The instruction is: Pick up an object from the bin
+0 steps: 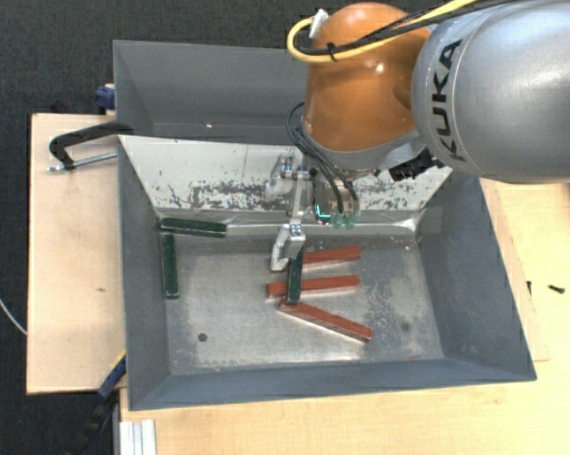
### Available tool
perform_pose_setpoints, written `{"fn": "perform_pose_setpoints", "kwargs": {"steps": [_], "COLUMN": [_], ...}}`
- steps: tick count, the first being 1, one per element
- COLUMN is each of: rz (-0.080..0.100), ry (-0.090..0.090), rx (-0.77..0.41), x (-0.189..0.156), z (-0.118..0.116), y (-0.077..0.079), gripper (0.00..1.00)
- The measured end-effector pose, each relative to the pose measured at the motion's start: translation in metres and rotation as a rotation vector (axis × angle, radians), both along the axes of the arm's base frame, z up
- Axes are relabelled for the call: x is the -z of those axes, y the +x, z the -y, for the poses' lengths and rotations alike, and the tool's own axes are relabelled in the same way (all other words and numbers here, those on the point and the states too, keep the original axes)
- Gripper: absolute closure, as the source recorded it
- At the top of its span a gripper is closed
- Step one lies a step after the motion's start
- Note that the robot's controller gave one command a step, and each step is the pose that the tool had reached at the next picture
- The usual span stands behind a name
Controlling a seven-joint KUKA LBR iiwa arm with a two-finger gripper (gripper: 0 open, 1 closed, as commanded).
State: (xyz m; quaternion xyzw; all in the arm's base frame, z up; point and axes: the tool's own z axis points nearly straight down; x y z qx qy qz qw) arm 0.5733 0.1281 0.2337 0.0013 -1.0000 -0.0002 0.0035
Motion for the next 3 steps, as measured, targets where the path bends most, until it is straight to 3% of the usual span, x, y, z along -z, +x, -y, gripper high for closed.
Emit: {"fn": "perform_pose_setpoints", "kwargs": {"steps": [1, 2, 3], "rz": [0.009, 0.012, 0.002], "ry": [0.001, 0.002, -0.001], "rx": [0.002, 0.067, 0.126], "x": [-0.005, 0.06, 0.076], "z": [0.001, 0.021, 0.044], "y": [0.002, -0.01, -0.032], "gripper": [0.0, 0.0, 0.0]}}
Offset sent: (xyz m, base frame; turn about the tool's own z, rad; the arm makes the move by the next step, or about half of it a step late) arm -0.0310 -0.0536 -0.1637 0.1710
